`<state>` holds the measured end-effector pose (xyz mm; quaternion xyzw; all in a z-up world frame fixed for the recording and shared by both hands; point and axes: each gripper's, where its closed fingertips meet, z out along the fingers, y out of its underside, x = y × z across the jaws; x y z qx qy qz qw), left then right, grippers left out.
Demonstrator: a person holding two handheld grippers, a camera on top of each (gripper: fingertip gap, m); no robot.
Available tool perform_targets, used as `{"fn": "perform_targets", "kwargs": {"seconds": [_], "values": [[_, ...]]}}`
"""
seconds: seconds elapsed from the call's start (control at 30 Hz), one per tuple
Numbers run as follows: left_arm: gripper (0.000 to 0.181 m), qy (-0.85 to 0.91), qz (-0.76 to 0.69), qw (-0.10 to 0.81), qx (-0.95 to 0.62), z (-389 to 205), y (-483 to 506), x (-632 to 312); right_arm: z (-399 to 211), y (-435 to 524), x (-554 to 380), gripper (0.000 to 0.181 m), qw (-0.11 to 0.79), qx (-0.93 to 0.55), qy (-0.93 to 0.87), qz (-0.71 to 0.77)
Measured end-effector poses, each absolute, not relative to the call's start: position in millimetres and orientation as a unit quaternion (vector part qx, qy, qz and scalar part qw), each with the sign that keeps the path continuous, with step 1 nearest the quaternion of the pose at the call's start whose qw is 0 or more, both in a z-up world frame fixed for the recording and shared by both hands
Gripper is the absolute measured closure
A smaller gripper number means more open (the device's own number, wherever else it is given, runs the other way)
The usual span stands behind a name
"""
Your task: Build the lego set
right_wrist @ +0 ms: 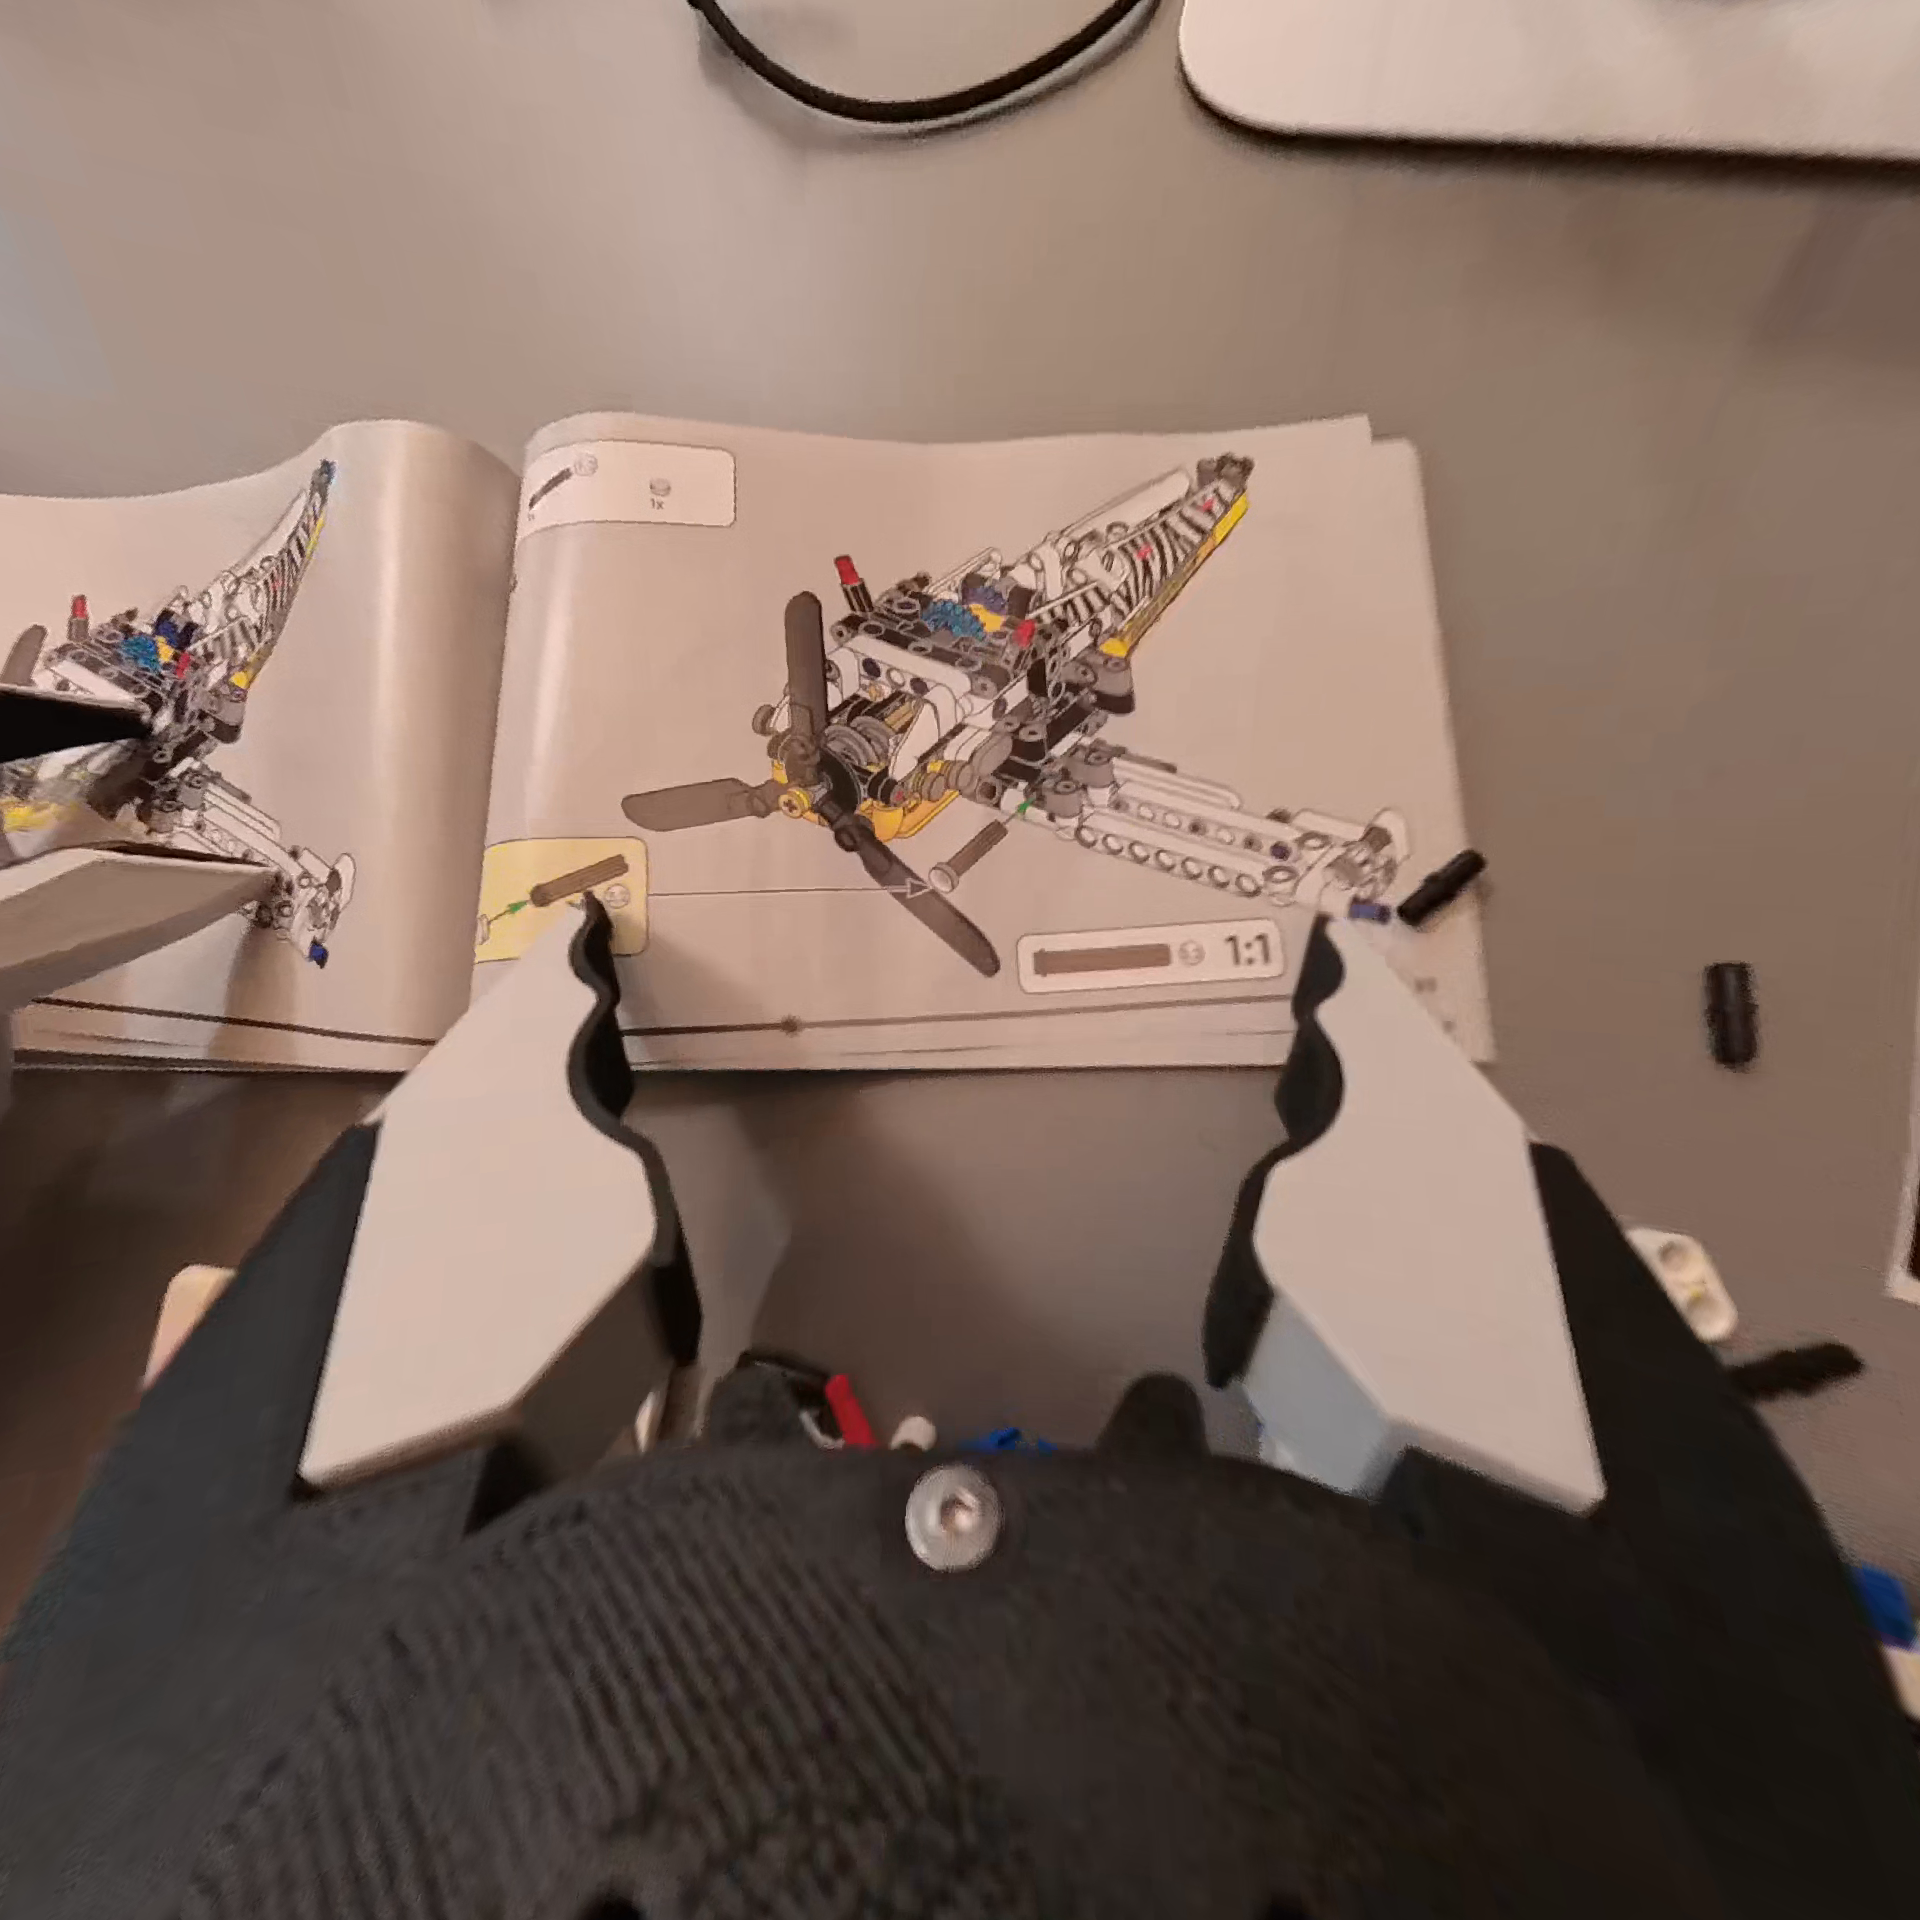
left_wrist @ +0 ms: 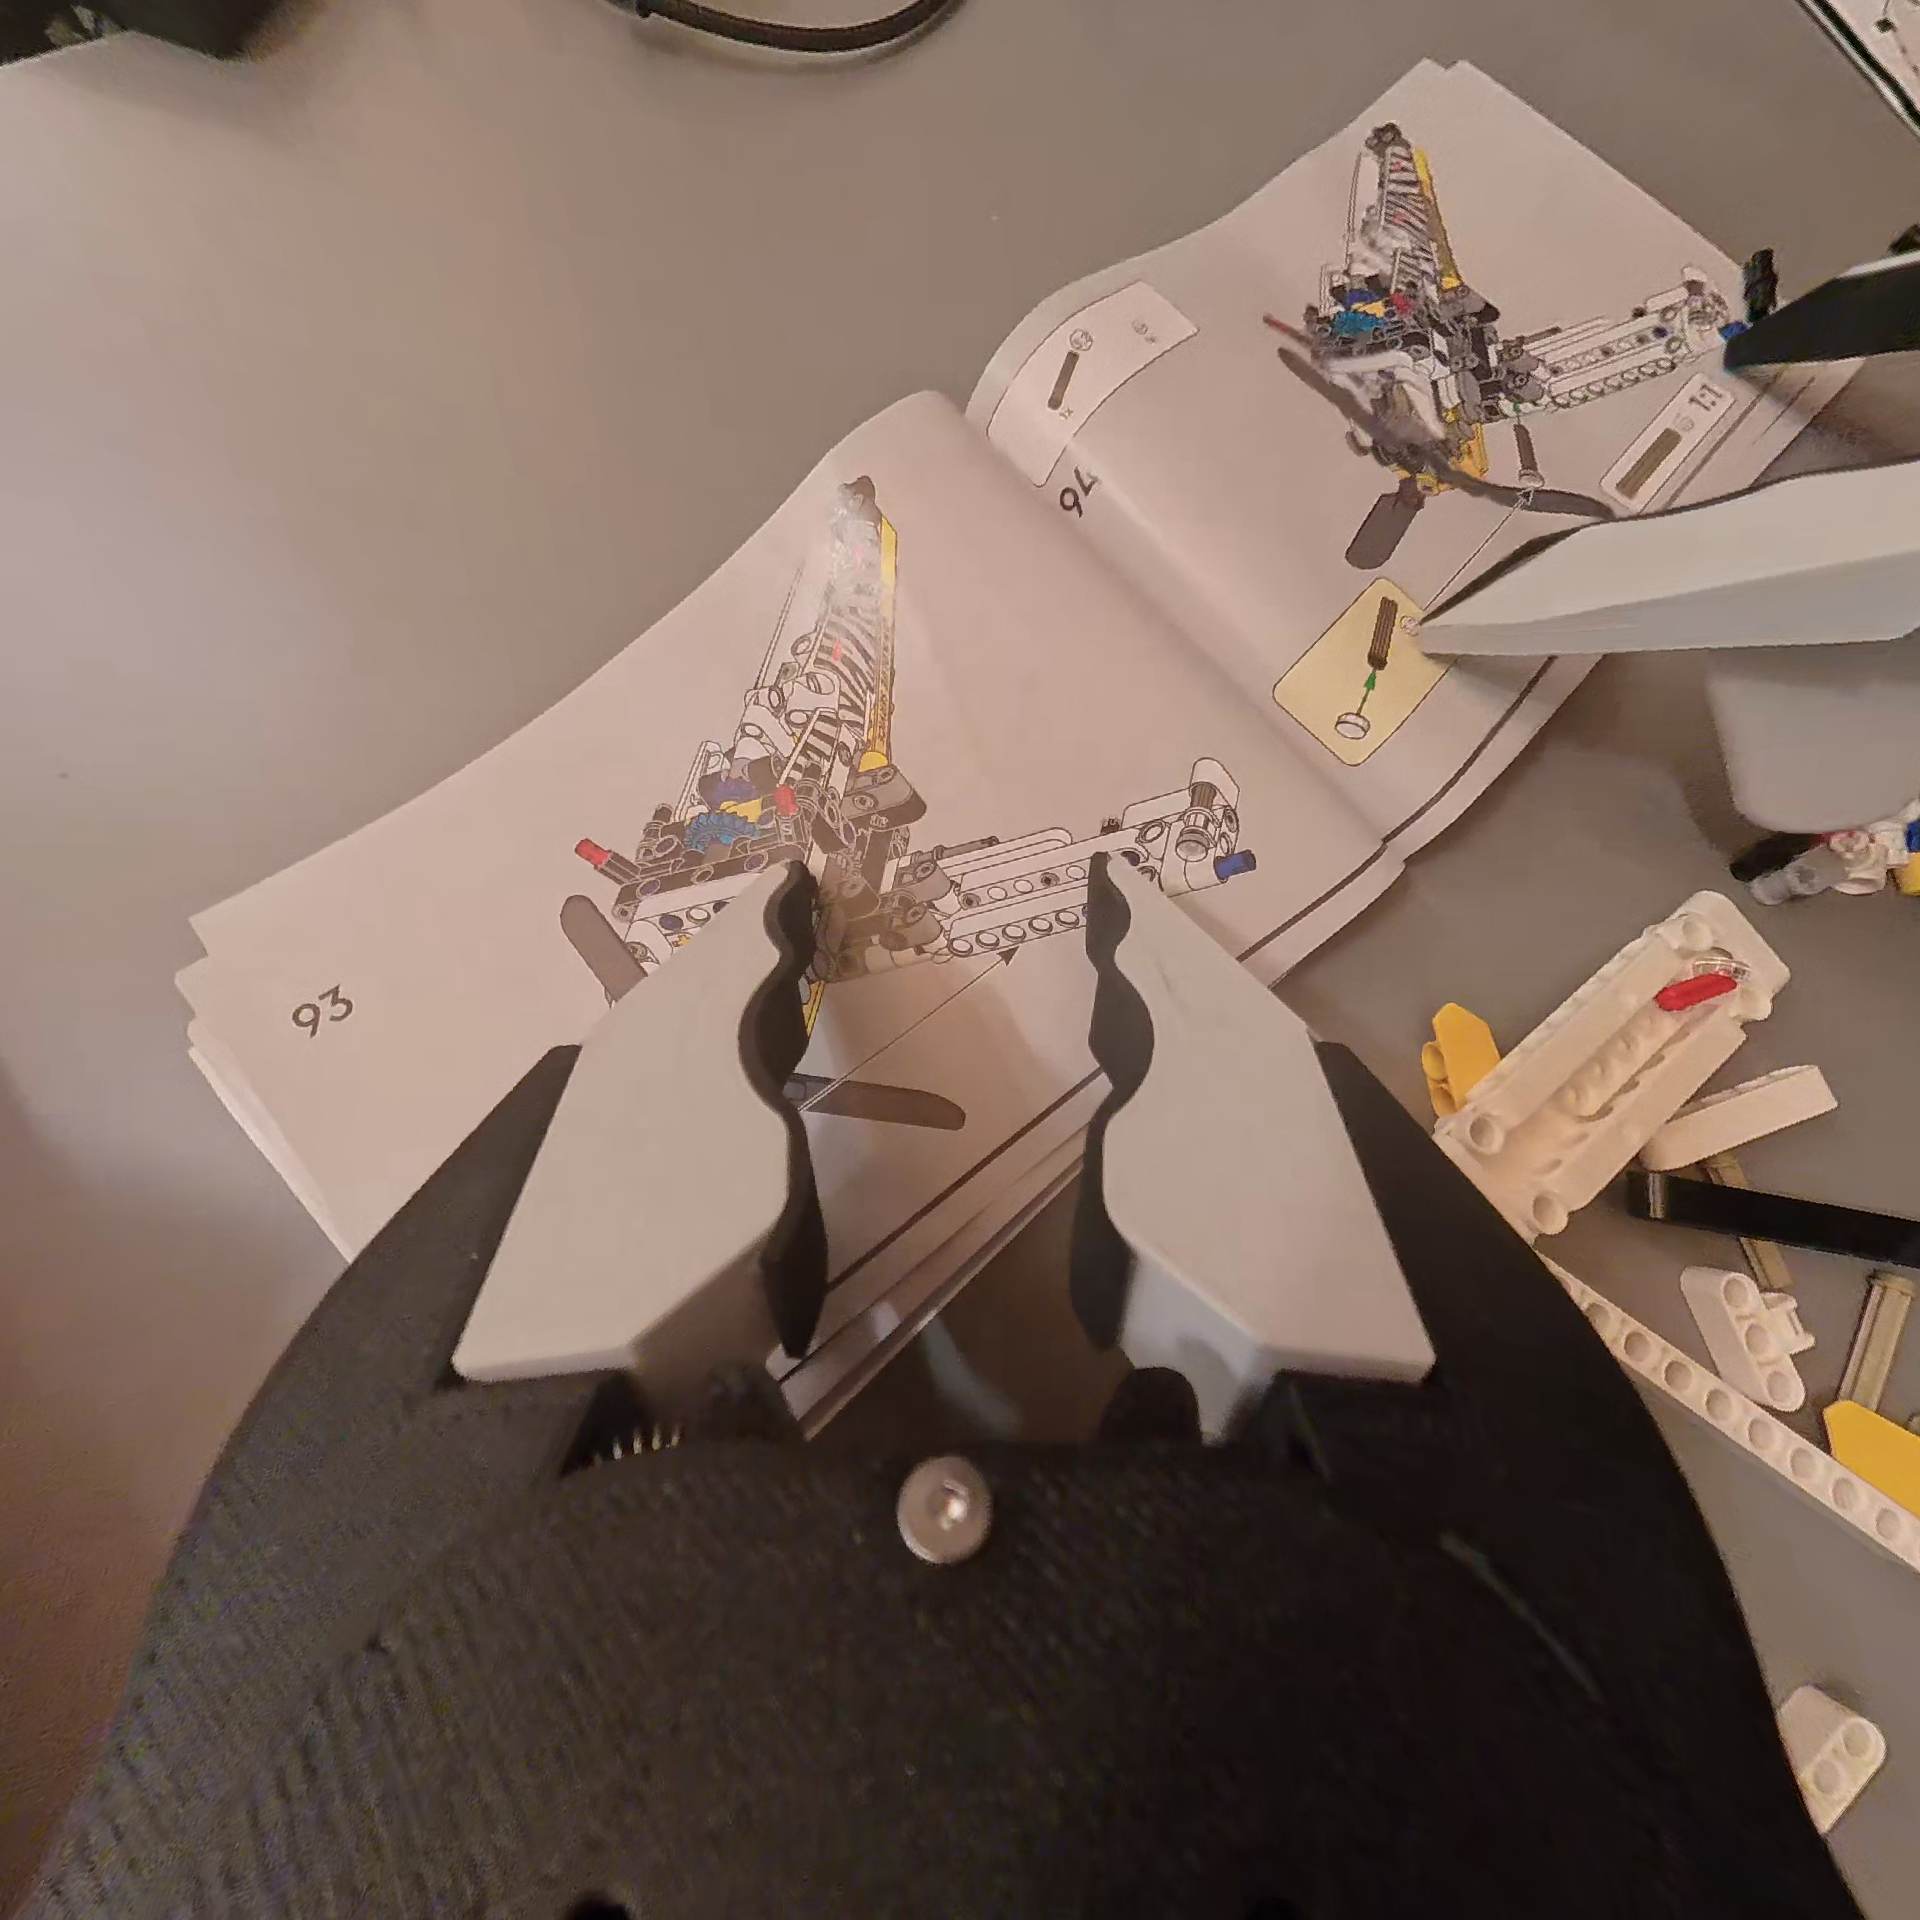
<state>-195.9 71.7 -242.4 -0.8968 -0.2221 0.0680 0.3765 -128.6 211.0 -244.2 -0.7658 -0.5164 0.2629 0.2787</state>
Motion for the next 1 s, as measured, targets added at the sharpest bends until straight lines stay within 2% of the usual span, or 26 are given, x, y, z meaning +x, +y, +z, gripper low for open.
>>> {"fn": "perform_targets", "kwargs": {"seconds": [0.27, 0.4, 0.47, 0.63, 0.8, 0.9, 1.0], "values": [[0.127, -0.224, 0.063, 0.380, -0.895, -243, 72, -196, -244, 219, -126, 0.067, 0.304, -0.767, -0.507, 0.251], [0.127, -0.223, 0.064, 0.382, -0.895, -242, 73, -196, -241, 225, -122, 0.111, 0.310, -0.777, -0.480, 0.264], [0.127, -0.223, 0.065, 0.382, -0.894, -243, 73, -196, -241, 224, -120, 0.139, 0.297, -0.781, -0.475, 0.275], [0.128, -0.222, 0.067, 0.382, -0.895, -243, 73, -196, -244, 221, -119, 0.181, 0.273, -0.777, -0.494, 0.279], [0.128, -0.221, 0.066, 0.382, -0.895, -243, 73, -196, -242, 231, -117, 0.181, 0.302, -0.770, -0.508, 0.241], [0.127, -0.220, 0.068, 0.381, -0.895, -242, 74, -196, -234, 245, -117, 0.161, 0.328, -0.774, -0.483, 0.246], [0.128, -0.220, 0.069, 0.380, -0.896, -242, 74, -196, -229, 257, -118, 0.129, 0.340, -0.780, -0.460, 0.252]]}}
